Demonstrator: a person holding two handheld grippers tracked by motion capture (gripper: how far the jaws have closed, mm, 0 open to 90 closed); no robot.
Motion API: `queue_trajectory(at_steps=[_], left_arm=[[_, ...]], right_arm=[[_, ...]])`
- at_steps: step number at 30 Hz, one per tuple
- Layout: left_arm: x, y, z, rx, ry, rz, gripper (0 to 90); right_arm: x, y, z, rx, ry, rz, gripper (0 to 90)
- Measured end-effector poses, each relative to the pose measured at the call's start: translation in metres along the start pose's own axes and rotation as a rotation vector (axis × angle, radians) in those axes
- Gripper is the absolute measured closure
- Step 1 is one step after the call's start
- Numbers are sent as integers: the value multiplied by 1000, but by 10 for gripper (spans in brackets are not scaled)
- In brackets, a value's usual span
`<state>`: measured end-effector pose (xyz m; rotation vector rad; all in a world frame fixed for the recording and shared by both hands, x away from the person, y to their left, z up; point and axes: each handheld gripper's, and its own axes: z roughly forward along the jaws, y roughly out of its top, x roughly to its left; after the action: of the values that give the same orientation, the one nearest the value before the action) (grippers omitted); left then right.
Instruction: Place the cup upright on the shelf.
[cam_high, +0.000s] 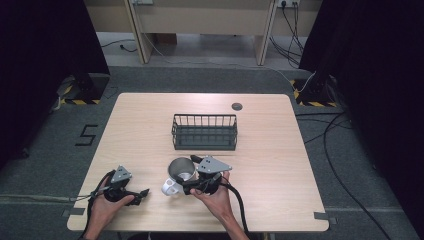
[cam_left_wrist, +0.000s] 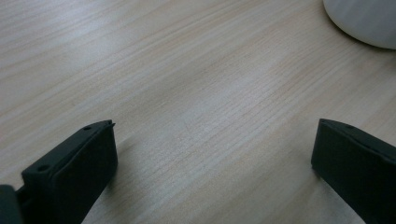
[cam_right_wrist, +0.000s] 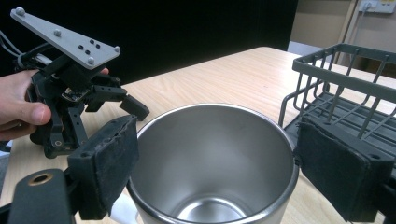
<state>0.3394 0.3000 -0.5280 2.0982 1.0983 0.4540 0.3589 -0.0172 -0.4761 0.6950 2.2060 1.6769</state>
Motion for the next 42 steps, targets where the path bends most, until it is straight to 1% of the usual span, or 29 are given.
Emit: queue_trajectory(at_steps=[1,2,3,4,7,10,15,16,20,22,25,30,31,35,36,42], left_arm=[[0,0,0,0,0,0,0],[0,0,0,0,0,0,0],[0,0,0,0,0,0,0],[0,0,0,0,0,0,0],[0,0,0,0,0,0,0],[0,0,0,0,0,0,0],[0,0,0,0,0,0,0],[0,0,0,0,0,0,0],[0,0,0,0,0,0,0],[0,0,0,0,0,0,0],[0,0,0,0,0,0,0],[0,0,0,0,0,0,0],[0,0,0,0,0,0,0],[0,0,0,0,0,0,0],[0,0,0,0,0,0,0],[0,0,0,0,0,0,0]], right_arm=[[0,0,0,-7,-2,-18,144],[0,1,-1,-11,-3,-20,146],[0,1,-1,-11,-3,-20,146],[0,2,-3,-23,3,-13,146],[1,2,-5,-30,11,-15,148],[5,1,-6,-17,5,-39,148],[7,-1,-10,-18,-15,-51,148],[8,-2,-13,-14,-37,-67,146],[7,-3,-13,-13,-30,-66,130],[8,-5,-12,-2,-34,-76,131],[8,-8,-8,5,-42,-84,105],[7,-9,-4,-10,-37,-79,70],[6,-11,0,-20,-31,-68,57],[4,-12,4,-27,-26,-50,30],[4,-14,7,-38,-24,-42,24],[4,-15,14,-61,-30,-34,7]])
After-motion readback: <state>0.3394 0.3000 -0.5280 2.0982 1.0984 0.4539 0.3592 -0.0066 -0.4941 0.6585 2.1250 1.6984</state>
